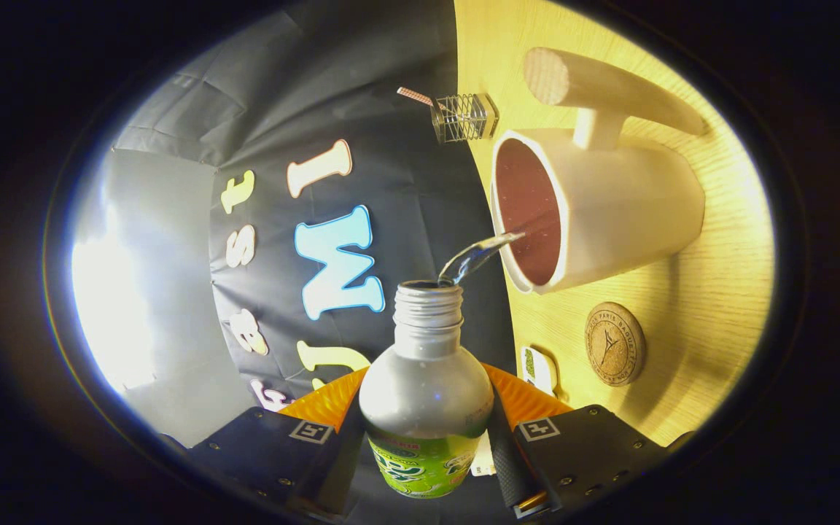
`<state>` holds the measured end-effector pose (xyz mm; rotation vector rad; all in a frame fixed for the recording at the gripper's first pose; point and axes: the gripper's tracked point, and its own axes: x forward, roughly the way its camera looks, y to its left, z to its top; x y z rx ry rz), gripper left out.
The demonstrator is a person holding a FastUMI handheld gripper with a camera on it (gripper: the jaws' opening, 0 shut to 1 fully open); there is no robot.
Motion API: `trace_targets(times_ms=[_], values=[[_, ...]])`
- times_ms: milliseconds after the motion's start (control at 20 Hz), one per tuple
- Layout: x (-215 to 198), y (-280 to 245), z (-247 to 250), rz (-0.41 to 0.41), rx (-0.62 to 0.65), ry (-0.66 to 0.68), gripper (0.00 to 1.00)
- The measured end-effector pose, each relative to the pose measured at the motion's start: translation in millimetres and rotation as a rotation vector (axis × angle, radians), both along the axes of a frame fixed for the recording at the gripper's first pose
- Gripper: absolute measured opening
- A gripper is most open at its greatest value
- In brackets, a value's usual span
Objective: Take the bottle from table, then pour the juice into the cup, finally place the bottle on the coaster
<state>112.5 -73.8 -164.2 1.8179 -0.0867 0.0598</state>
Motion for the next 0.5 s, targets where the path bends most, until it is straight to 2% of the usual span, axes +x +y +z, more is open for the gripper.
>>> trace_targets(times_ms=[500], values=[[0.7, 5.5, 3.2, 0.000, 0.039, -0.019, 0.77]])
